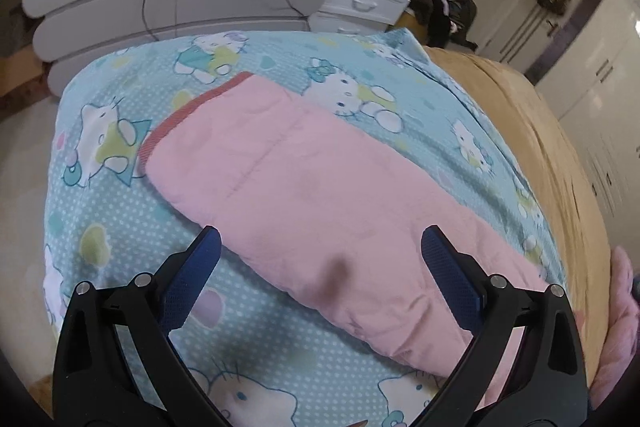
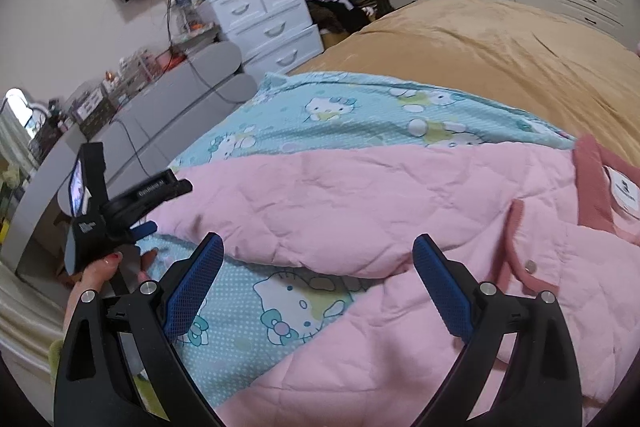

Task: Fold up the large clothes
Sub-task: 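Move the left tool to the other sleeve cuff and grasp it, then lift the sleeve with the left tool and carry it across the jacket body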

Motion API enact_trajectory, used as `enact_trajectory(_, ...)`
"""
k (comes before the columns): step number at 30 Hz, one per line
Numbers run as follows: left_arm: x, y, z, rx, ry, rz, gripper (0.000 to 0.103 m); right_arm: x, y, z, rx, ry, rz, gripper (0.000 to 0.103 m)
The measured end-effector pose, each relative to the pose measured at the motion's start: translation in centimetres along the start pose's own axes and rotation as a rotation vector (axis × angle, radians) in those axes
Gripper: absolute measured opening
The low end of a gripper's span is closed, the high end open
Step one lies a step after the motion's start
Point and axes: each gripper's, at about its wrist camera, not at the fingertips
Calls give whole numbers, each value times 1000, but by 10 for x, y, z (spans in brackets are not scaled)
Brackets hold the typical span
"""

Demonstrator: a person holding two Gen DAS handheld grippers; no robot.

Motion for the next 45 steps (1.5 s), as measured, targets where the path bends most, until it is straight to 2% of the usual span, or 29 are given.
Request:
enact_trajectory(6, 20, -19, -3, -69, -57, -8, 94, 29, -13, -2, -64, -73, -9, 95)
enact_trajectory(10, 34, -24, -4, -97, -109, 18, 94, 45, -19, -1, -81, -104, -24, 95)
enact_trajectory(13, 47, -25, -2, -123, -148, 57, 94, 54, -20, 2, -71, -113, -37, 95)
enact_trajectory(16, 60, -24, 1, -134, -153, 48, 94, 57, -17, 4, -60, -113, -44, 95)
enact_trajectory(19, 65, -22, 0, -143, -111, 61, 94, 54, -9, 9, -34, -112, -49, 95)
enact_trajectory(21, 66, -20, -2, -144, -87, 84, 88, 51, -2, 11, -8, -102, -55, 95)
enact_trajectory(22, 65, -19, -3, -140, -72, 69, 72, 47, 2, 12, 8, -94, -56, 95)
enact_trajectory(23, 61, -20, -4, -136, -50, 55, 52, 42, 8, 14, 31, -82, -59, 95)
enact_trajectory(24, 59, -22, -5, -142, -33, 66, 47, 36, 14, 16, 52, -70, -66, 95)
enact_trajectory(26, 51, -27, -10, -155, -9, 118, 29, 26, 21, 20, 83, -50, -62, 95)
enact_trajectory(29, 29, -28, -16, -152, 52, 181, 16, 8, 32, 26, 133, -3, -63, 95)
enact_trajectory(37, -47, -22, -24, -130, 207, 338, 12, -51, 58, 51, 212, 80, -41, 95)
enact_trajectory(39, -66, -14, -25, -115, 246, 369, 12, -66, 63, 58, 226, 103, -24, 95)
enact_trajectory(45, -126, 13, -16, -71, 329, 527, 11, -119, 86, 86, 310, 184, 19, 95)
Point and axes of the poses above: each gripper's, at about its wrist camera, not at the fingertips, and x roughly the way its jaws point, y to its right, z to its underside, and after that the axes turned 12 degrees about -z, right-handed
